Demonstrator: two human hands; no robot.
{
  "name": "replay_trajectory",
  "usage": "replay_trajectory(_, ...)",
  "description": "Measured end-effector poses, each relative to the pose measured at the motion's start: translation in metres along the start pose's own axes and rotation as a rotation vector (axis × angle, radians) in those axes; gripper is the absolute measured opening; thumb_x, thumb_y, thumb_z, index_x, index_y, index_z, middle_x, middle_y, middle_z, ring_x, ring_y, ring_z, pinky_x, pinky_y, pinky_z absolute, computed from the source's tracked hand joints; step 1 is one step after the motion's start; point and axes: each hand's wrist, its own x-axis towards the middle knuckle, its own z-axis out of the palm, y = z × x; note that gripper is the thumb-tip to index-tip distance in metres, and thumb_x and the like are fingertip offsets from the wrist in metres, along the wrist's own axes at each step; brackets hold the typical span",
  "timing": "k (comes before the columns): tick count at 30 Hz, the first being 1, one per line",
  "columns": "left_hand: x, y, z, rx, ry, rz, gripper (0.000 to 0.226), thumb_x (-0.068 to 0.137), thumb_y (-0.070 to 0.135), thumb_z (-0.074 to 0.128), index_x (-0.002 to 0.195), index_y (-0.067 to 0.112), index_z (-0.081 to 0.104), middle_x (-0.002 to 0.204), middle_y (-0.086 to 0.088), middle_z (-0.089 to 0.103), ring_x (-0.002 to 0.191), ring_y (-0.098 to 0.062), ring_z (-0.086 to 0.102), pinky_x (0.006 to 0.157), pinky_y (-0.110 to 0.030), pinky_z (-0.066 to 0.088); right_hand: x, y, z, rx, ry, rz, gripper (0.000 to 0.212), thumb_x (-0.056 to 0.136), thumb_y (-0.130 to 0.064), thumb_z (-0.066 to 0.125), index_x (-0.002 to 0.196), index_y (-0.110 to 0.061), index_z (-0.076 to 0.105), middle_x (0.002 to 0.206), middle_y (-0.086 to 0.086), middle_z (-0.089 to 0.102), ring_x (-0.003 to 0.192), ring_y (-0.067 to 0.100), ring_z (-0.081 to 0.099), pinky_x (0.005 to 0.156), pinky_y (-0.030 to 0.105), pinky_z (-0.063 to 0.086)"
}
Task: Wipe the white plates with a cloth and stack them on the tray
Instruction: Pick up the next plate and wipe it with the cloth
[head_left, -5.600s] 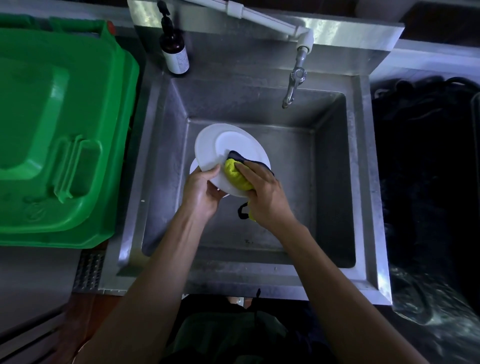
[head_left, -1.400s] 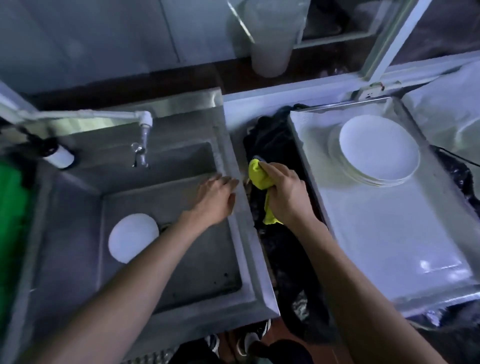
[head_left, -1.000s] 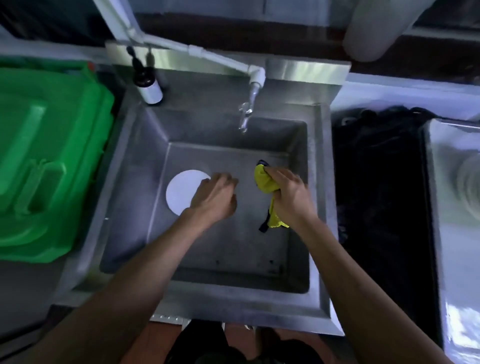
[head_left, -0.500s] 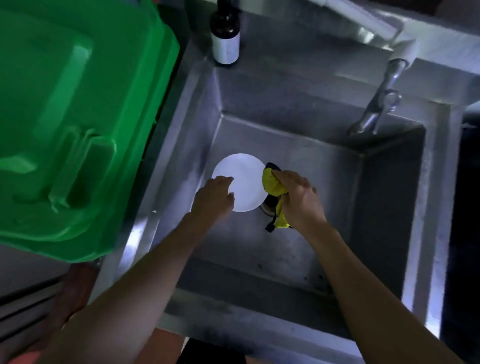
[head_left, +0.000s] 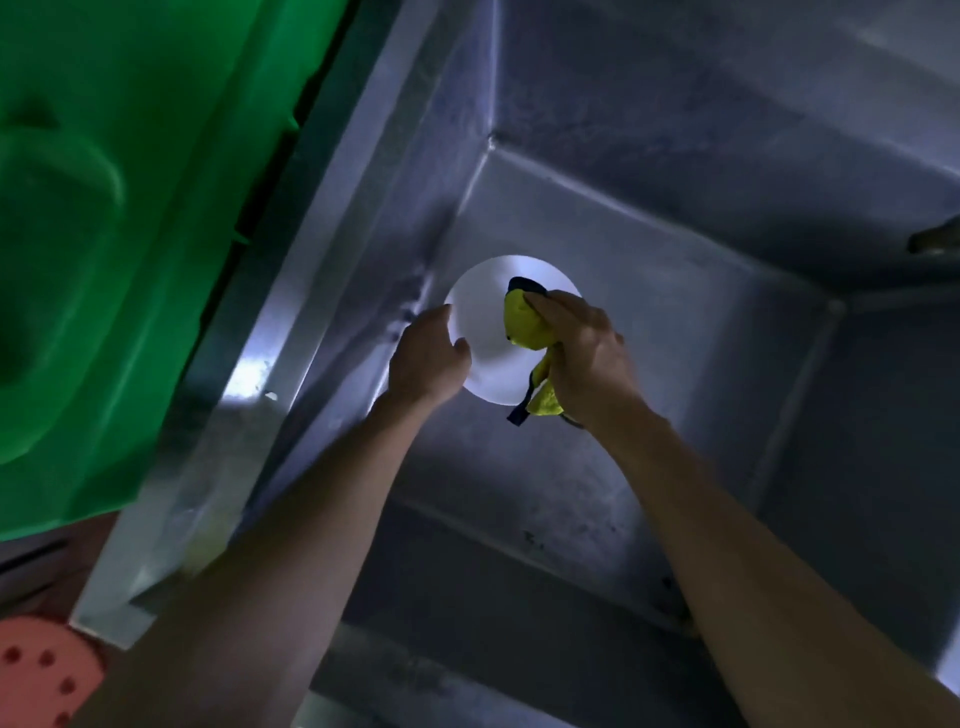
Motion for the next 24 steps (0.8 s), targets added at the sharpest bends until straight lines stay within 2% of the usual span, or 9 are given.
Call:
replay_trajectory(5,0.014,-0.003,0.015,-0.172,0.064,-0.113,0.039,0.086,0.009,0.055,0.124,0.011,0.062,0.123,-0.007,0.069,0.116,-0.028,0.060,0.087,-0.030,0.046,0.008,0.015,0.005,0.017,-0.012,-0.027,0.076,0.073,0.010,0.053,0.142,-0.022,0.055,0.143,0.002,0.055,0.122,0.039,0.053,0.095,0.051,0.049)
replay_trajectory(12,0.024,-0.002,0.028,-0.346,0.135,-0.332,0.038,0.083,0.001,0.057,0.121,0.001,0.063,0.123,-0.015,0.067,0.120,-0.030,0.059,0.101,-0.042,0.048,0.009,0.030,0.001,0.058,-0.006,-0.059,0.073,0.076,0.009,0.047,0.142,-0.020,0.055,0.142,0.005,0.056,0.122,0.040,0.053,0.096,0.054,0.048)
replay_trajectory(14,0.019,-0.002,0.030,-0.359,0.179,-0.337,0.030,0.081,-0.001,0.058,0.110,0.000,0.068,0.112,-0.014,0.071,0.111,-0.031,0.064,0.095,-0.041,0.052,0.007,0.030,-0.002,0.080,0.010,-0.059,0.072,0.076,0.008,0.044,0.141,-0.021,0.056,0.140,0.005,0.057,0.121,0.040,0.054,0.096,0.054,0.048)
replay_trajectory(17,0.008,0.004,0.032,-0.383,0.253,-0.341,0.016,0.078,0.000,0.060,0.091,0.001,0.070,0.087,-0.011,0.071,0.086,-0.027,0.065,0.073,-0.035,0.053,0.002,0.031,-0.007,0.126,0.014,-0.042,0.072,0.078,0.010,0.042,0.142,-0.022,0.055,0.138,0.006,0.057,0.119,0.040,0.055,0.096,0.054,0.048)
replay_trajectory(20,-0.002,0.014,0.032,-0.395,0.263,-0.347,0.008,0.080,0.001,0.060,0.086,-0.001,0.065,0.073,-0.003,0.062,0.071,-0.018,0.054,0.050,-0.016,0.040,-0.005,0.031,-0.012,0.156,0.013,-0.020,0.073,0.079,0.012,0.041,0.142,-0.022,0.055,0.139,0.005,0.056,0.119,0.038,0.056,0.097,0.053,0.048)
replay_trajectory(21,-0.005,0.017,0.032,-0.397,0.262,-0.352,0.008,0.081,0.002,0.059,0.087,0.000,0.064,0.074,-0.002,0.060,0.071,-0.017,0.053,0.048,-0.015,0.036,-0.009,0.032,-0.013,0.159,0.014,-0.017,0.073,0.079,0.012,0.040,0.143,-0.022,0.054,0.139,0.004,0.056,0.119,0.038,0.056,0.097,0.053,0.049)
replay_trajectory(24,-0.014,0.025,0.032,-0.471,0.225,-0.400,0.013,0.085,0.001,0.053,0.097,-0.001,0.059,0.083,-0.004,0.059,0.079,-0.019,0.052,0.059,-0.027,0.040,-0.024,0.032,-0.018,0.202,-0.004,-0.013,0.075,0.079,0.012,0.038,0.143,-0.024,0.053,0.139,0.003,0.055,0.110,0.041,0.060,0.094,0.051,0.050)
